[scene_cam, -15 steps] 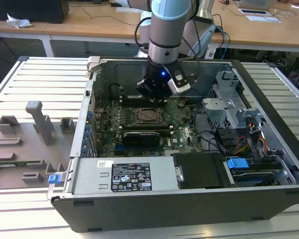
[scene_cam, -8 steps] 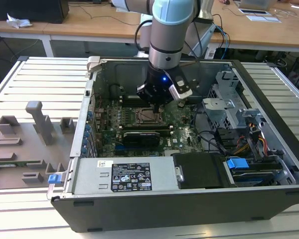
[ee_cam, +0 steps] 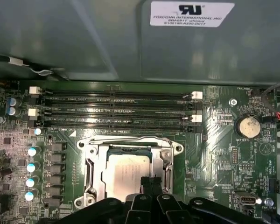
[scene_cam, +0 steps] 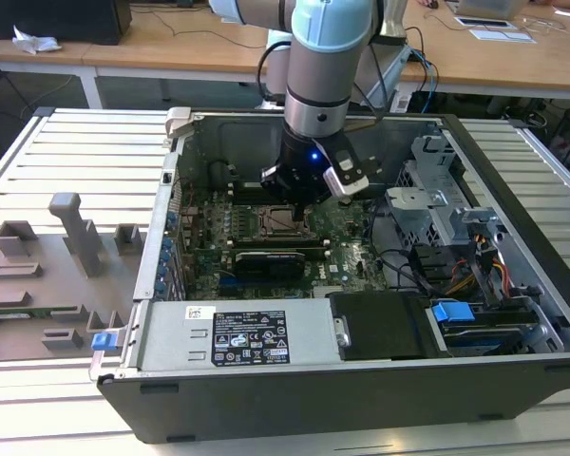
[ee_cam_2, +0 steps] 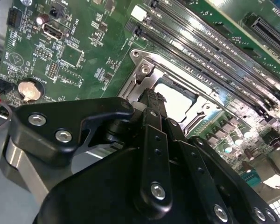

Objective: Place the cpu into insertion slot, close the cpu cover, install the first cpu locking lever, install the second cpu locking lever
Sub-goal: 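Install the first cpu locking lever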

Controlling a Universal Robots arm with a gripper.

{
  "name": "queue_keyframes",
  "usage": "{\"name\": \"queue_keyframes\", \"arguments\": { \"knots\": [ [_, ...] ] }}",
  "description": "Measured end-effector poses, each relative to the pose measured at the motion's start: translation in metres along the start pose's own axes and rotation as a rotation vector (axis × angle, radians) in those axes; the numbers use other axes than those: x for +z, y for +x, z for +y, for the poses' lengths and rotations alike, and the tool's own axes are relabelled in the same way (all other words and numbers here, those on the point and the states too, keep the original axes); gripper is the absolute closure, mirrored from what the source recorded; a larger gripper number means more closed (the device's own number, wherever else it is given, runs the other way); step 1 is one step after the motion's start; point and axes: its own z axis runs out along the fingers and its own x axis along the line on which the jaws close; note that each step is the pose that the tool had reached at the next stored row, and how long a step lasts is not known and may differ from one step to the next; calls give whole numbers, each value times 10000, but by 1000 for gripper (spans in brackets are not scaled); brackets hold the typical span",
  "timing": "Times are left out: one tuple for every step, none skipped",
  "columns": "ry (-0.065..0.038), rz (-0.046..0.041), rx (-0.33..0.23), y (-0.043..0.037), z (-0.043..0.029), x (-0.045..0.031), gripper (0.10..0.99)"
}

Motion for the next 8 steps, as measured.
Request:
{"name": "queue_keyframes", "arguments": {
  "knots": [
    [-1, 0, -2, 0, -1, -8, 980],
    [-1, -1, -1, 0, 1, -38, 980],
    [0, -1, -1, 0, 2, -54, 980],
    [0, 0, -1, 1, 4, -75, 980],
    [0, 0, -1, 1, 5, -96, 980],
    [-1, -1, -1, 1, 6, -120, 980],
    [-1, 0, -1, 1, 9, -155, 980],
    [-1, 0, -1, 2, 10, -173, 980]
  ]
}}
